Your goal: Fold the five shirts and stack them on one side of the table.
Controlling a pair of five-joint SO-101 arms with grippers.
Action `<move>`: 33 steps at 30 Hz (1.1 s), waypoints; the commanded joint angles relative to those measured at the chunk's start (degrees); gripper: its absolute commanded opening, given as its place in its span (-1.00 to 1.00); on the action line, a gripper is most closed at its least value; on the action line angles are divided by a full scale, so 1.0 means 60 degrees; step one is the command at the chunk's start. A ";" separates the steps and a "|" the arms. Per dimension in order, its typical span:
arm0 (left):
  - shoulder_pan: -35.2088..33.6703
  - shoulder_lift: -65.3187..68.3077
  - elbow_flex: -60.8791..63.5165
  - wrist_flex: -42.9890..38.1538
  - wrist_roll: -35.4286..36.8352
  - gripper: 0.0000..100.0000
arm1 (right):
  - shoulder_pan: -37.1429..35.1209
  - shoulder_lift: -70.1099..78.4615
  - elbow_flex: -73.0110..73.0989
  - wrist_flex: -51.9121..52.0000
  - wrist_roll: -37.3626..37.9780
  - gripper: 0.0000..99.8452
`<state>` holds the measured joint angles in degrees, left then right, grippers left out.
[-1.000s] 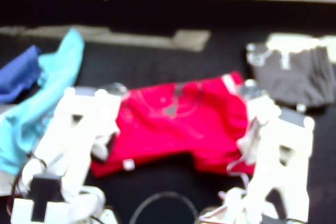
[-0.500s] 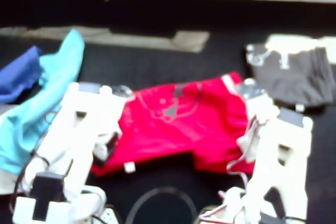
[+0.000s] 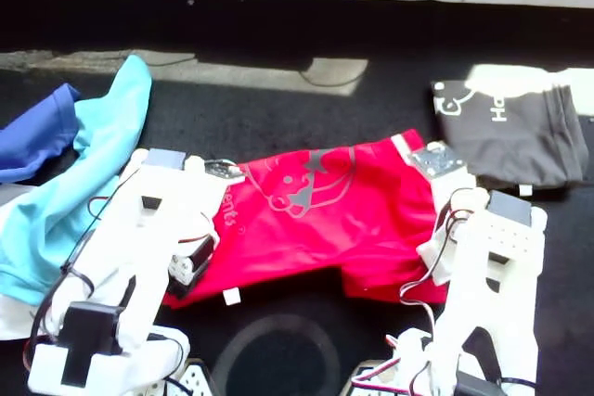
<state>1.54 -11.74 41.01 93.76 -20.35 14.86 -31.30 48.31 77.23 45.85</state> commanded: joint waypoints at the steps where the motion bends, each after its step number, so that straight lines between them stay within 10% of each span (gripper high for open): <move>1: 0.0095 -0.0242 0.0022 0.0073 -0.0073 -0.98 | 0.0037 -0.0256 0.0300 0.0066 0.0117 -0.99; 13: 0.0110 0.1619 -0.0549 0.0103 -0.0073 -0.98 | 0.0037 -0.0271 0.0388 0.0081 0.0117 -0.96; 18: 0.0066 0.2059 -0.0608 0.0073 -0.0059 -0.87 | 0.0022 -0.0271 0.0388 0.0154 0.0117 -0.66; 33: -0.0344 -0.0286 -0.3143 0.1128 -0.0059 -0.78 | -0.1165 -0.0183 -0.2938 0.0930 -0.1289 -0.63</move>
<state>1.45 -9.80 28.26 99.30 -20.35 8.53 -31.30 38.29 84.70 42.51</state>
